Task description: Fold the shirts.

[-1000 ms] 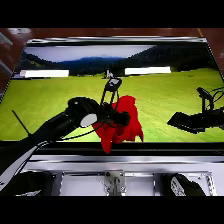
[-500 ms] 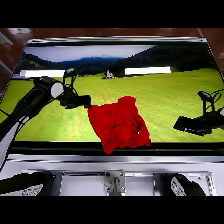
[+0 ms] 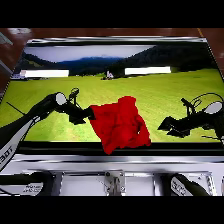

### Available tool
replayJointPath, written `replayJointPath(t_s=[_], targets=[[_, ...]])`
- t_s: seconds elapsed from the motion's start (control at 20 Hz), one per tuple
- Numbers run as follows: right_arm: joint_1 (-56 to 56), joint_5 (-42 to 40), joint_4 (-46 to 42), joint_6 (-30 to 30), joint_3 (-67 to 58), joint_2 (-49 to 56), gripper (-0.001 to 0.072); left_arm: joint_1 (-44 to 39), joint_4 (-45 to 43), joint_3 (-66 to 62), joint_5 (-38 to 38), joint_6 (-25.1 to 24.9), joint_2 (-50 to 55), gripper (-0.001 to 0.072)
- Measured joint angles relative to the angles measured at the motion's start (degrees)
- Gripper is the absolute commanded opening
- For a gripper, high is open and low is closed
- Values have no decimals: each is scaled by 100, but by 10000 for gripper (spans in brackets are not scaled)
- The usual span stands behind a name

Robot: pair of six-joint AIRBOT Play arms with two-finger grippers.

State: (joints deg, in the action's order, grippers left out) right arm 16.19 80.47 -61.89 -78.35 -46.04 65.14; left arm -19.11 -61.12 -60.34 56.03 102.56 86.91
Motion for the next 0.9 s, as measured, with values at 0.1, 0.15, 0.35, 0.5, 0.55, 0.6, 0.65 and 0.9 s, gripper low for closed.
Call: replayJointPath(t_s=[0.1,0.15,0.35,0.5,0.55,0.6,0.65,0.9], targets=[[-116,-31,133,-11,11,138,672,-28,264,24,-138,-105,219,628],[-227,-74,181,-24,13,195,672,-46,374,33,-201,-153,302,434],[-990,-527,391,-33,22,490,672,-70,610,42,-310,-358,481,40],[-1652,-1008,680,-55,22,796,667,-46,671,42,-356,-553,520,38],[-1843,-1156,748,-109,22,903,501,-26,686,42,-356,-614,525,37],[-2022,-1316,791,-164,22,1016,60,2,693,42,-345,-695,516,37],[-2153,-1432,804,-212,22,1106,69,39,691,42,-321,-756,474,36],[-2446,-1502,721,-278,-317,1143,68,168,208,-2,-330,-898,-391,36]])
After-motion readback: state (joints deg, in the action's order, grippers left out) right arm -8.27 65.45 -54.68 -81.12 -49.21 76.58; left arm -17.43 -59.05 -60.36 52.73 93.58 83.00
